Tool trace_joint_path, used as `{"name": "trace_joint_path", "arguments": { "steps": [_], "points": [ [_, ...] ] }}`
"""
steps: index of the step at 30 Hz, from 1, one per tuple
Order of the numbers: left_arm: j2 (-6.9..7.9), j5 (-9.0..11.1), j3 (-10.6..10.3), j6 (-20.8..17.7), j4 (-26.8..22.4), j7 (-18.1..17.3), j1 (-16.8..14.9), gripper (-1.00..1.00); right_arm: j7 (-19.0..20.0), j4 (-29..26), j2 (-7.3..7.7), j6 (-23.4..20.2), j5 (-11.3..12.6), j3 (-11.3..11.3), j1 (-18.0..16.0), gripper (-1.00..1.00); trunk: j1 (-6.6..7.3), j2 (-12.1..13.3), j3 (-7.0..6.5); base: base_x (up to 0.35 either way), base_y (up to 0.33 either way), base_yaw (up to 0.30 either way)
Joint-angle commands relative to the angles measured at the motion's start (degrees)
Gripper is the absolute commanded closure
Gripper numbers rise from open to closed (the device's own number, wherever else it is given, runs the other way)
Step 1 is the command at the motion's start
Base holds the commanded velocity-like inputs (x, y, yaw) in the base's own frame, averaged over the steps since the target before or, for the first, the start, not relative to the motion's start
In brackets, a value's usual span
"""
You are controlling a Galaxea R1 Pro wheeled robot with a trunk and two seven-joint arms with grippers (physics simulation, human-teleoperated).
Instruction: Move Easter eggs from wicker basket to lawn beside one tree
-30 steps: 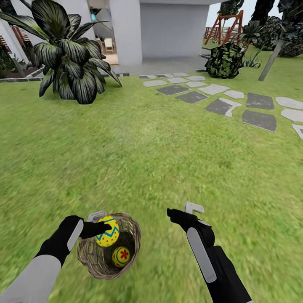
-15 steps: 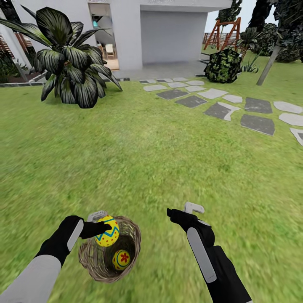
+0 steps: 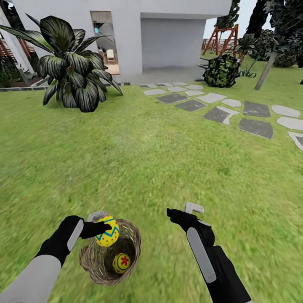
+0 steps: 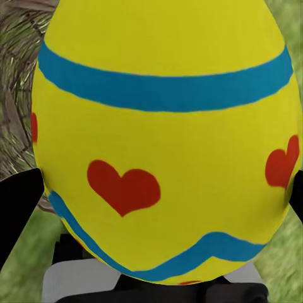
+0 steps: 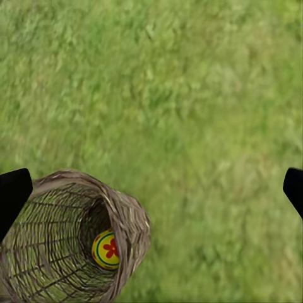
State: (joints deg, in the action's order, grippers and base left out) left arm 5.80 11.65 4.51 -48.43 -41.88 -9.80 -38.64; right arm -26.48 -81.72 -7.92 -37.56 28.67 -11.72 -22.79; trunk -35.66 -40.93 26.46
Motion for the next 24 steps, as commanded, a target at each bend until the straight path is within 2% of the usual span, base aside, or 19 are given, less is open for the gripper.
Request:
{"name": "trace_joint_path", "arguments": {
  "steps": [1, 15, 24],
  "points": [
    [-0.01, -0.1, 0.2, -0.3, 0.0, -0.2, 0.0, 1.0, -0.6, -0.1, 0.01, -0.1, 0.6, -0.1, -0.1, -1.0, 0.21, 0.4, -0.22, 0.0, 0.0, 0.0],
    [0.0, -0.1, 0.0, -0.3, 0.0, -0.2, 0.0, 1.0, -0.6, 0.5, 0.01, -0.1, 0.6, -0.1, 0.0, -1.0, 3.28, 6.0, -4.03, 0.0, 0.0, 0.0],
    [-0.01, -0.1, -0.1, -0.3, 0.0, -0.2, 0.0, 1.0, -0.6, 0.6, 0.01, -0.1, 0.6, -0.1, -0.1, -1.0, 5.26, 9.6, -5.76, 0.0, 0.0, 0.0]
  ]
}}
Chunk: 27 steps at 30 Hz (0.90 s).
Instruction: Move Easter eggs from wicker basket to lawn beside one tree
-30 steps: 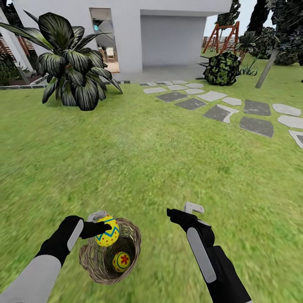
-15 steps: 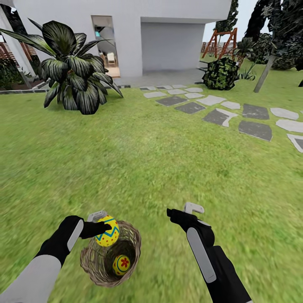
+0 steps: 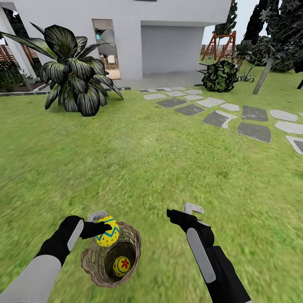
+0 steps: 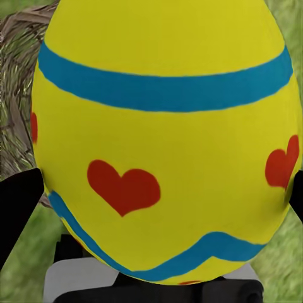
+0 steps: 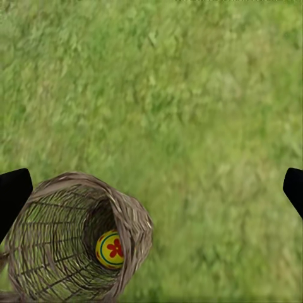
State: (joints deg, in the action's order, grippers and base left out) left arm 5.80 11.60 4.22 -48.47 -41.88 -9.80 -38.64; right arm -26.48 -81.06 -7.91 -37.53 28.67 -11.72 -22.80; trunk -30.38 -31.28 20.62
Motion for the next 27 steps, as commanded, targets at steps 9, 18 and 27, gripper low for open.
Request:
{"name": "trace_joint_path", "arguments": {
  "steps": [9, 18, 27],
  "points": [
    [0.0, 0.0, 0.1, -0.3, 0.0, -0.2, 0.0, 1.0, -0.6, 0.3, 0.0, 1.3, 0.6, -0.1, 0.0, -1.0, 1.96, 3.5, -2.17, 0.0, 0.0, 0.0],
    [0.0, 0.0, 0.2, -0.3, 0.0, -0.2, 0.0, 1.0, -0.7, 0.5, 0.0, 2.0, 0.6, -0.1, -0.1, -1.0, 3.94, 7.2, -4.63, 0.0, 0.0, 0.0],
    [-0.01, -0.1, 0.0, -0.3, 0.0, -0.2, 0.0, 1.0, -0.7, 0.5, 0.0, 2.0, 0.6, -0.1, -0.1, -1.0, 4.59, 8.4, -6.02, 0.0, 0.0, 0.0]
  ]
}}
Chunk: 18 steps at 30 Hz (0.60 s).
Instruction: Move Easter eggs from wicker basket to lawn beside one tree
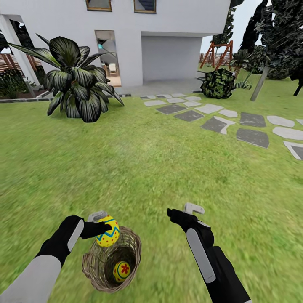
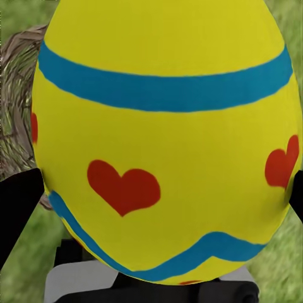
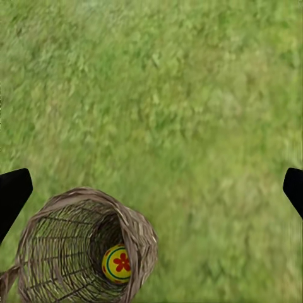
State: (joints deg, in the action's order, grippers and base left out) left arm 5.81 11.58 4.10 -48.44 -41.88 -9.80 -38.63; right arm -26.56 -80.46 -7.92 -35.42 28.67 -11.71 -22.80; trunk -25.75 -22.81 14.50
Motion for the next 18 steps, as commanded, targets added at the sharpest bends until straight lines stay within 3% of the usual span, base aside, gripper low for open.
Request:
{"name": "trace_joint_path", "arguments": {
  "steps": [1, 18],
  "points": [
    [-0.04, 0.0, 0.1, -0.3, 0.0, -0.2, 0.0, 1.0, -0.6, -0.1, 0.01, -0.1, 0.6, -0.1, -0.1, -1.0, -0.04, -0.1, 0.01, 0.0, 0.0, 0.0],
    [0.01, -0.1, 0.4, -0.3, 0.0, -0.2, 0.0, 1.0, -0.6, 0.0, 0.02, -0.1, 0.6, -0.1, -0.1, -1.0, -0.04, -0.1, -1.59, 0.0, 0.0, 0.0]
  ]
}}
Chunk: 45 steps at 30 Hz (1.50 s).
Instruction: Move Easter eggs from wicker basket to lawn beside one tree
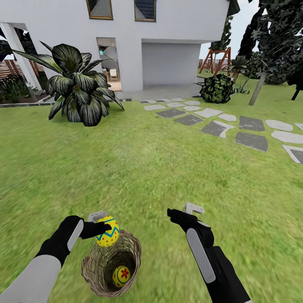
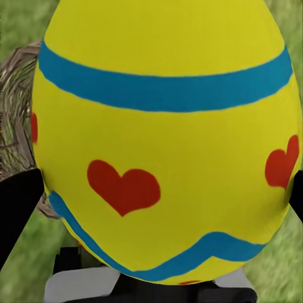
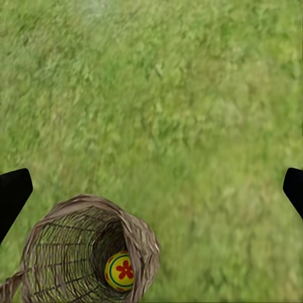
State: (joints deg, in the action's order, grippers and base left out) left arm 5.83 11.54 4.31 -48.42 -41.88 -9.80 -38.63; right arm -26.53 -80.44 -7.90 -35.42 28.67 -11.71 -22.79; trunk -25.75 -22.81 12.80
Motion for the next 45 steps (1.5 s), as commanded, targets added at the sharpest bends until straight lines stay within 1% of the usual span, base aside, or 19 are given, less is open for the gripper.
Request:
{"name": "trace_joint_path", "arguments": {
  "steps": [1, 6, 8, 9, 11, 12, 15, 16, 17, 18, 21, 23, 25, 29, 32, 34, 36, 40, 45],
  "points": [
    [0.04, 0.0, 0.3, -0.3, 0.0, -0.3, 0.0, 1.0, -0.6, -0.1, 0.03, -0.1, 0.6, -0.1, -0.1, -1.0, -0.04, -0.1, 0.02, 0.0, 0.0, 0.0],
    [1.86, 0.1, 0.5, -1.4, -0.3, -0.4, 0.0, 1.0, -0.5, 0.5, 0.07, -0.1, 0.6, 0.0, -0.1, -1.0, -0.04, -0.1, -0.45, 0.0, 0.0, 0.0],
    [3.26, 0.3, 0.5, -1.6, -0.3, -0.4, 0.0, 1.0, -0.5, 1.0, 0.08, -0.1, 0.6, 0.1, -0.1, -1.0, -0.04, -0.1, -0.64, 0.0, 0.0, 0.0],
    [3.75, 0.6, 0.5, -1.7, -0.3, -0.4, 0.0, 1.0, -0.5, 1.2, 0.09, 0.0, 0.6, 0.1, -0.1, -1.0, -0.04, -0.1, -0.74, 0.0, 0.0, 0.0],
    [4.12, 2.7, 0.5, -2.8, -0.3, -0.4, 0.0, 1.0, -0.5, 1.3, 0.26, -0.1, 0.7, 0.3, -0.1, -1.0, -0.04, -0.1, -0.92, 0.0, 0.0, 0.0],
    [4.19, 3.4, 0.5, -3.6, -0.4, -0.5, 0.0, 1.0, -0.5, 1.3, 0.3, -0.1, 0.7, 0.3, -0.1, -1.0, -0.04, -0.1, -1.02, 0.0, 0.0, 0.0],
    [4.61, 4.2, 1.0, -4.8, -0.4, -1.0, 0.0, 1.0, -0.5, 1.3, 0.48, -0.1, 0.6, 0.5, -0.1, -1.0, -0.04, -0.1, -1.3, 0.0, 0.0, 0.0],
    [5.09, 4.3, 1.5, -5.5, -0.4, -2.5, 0.0, 1.0, -0.4, 1.3, 0.61, -0.1, 0.7, 0.6, -0.1, -1.0, -0.04, -0.1, -1.39, 0.0, 0.0, 0.0],
    [5.98, 4.3, 1.8, -6.5, -0.4, -5.1, 0.0, 1.0, -0.4, 1.3, 0.7, -0.1, 0.7, 0.7, -0.1, -1.0, -0.04, -0.1, -1.49, 0.0, 0.0, 0.0],
    [7.17, 4.3, 2.1, -7.1, -0.4, -8.8, 0.0, 1.0, -0.4, 1.2, 0.74, -0.1, 0.7, 0.8, -0.1, -1.0, -0.04, -0.1, -1.58, 0.0, 0.0, 0.0],
    [11.52, 4.3, 2.3, -7.6, -0.4, -20.4, 0.1, 1.0, -0.4, 1.2, 0.74, -0.1, 0.7, 0.5, -0.1, -1.0, -0.04, -0.1, -1.86, 0.0, 0.0, 0.0],
    [13.38, 4.2, 2.3, -7.3, -0.3, -28.0, 0.5, 1.0, -0.1, 1.2, 0.74, -0.1, 0.7, 0.4, -0.1, -1.0, -0.04, -0.1, -2.05, 0.0, 0.0, 0.0],
    [14.24, 4.0, 2.3, -6.7, -0.3, -34.2, 0.8, 1.0, 0.9, 1.0, 0.77, -0.1, 0.6, 0.2, -0.1, -1.0, -0.04, -0.1, -2.24, 0.0, 0.0, 0.0],
    [14.95, 4.1, 2.3, -6.1, -0.2, -42.4, 1.5, 1.0, 1.7, 0.7, 0.91, -0.1, 0.6, 0.3, -0.1, -1.0, -0.04, -0.1, -2.62, 0.0, 0.0, 0.0],
    [15.07, 4.1, 2.3, -6.0, -0.2, -48.5, 1.6, 1.0, 1.7, 0.9, 0.88, -0.1, 0.6, 0.2, -0.1, -1.0, -0.04, -0.1, -2.9, 0.0, 0.0, 0.0],
    [15.07, 4.2, 2.3, -6.0, -0.2, -50.7, 1.7, 1.0, 1.7, 0.4, 0.93, -0.1, 0.6, 0.2, -0.1, -1.0, -0.04, -0.1, -3.09, 0.0, 0.0, 0.0],
    [15.04, 4.2, 2.4, -6.0, -0.2, -52.2, 1.7, 1.0, 1.7, -0.1, 0.95, -0.2, 0.6, 0.2, -0.1, -1.0, -0.04, -0.1, -3.28, 0.0, 0.0, 0.0],
    [14.8, 4.2, 2.5, -6.0, -0.2, -52.8, 1.7, 1.0, 1.7, -0.4, 0.96, -0.1, 0.5, 0.2, -0.1, -1.0, -0.04, -0.1, -3.65, 0.0, 0.0, 0.0],
    [14.99, 4.2, 2.5, -6.0, -0.2, -52.9, 1.6, 1.0, 1.7, -0.4, 0.96, -0.2, 0.5, 0.2, -0.1, -1.0, -0.04, -0.1, -4.13, 0.0, 0.0, 0.027]
  ]
}}
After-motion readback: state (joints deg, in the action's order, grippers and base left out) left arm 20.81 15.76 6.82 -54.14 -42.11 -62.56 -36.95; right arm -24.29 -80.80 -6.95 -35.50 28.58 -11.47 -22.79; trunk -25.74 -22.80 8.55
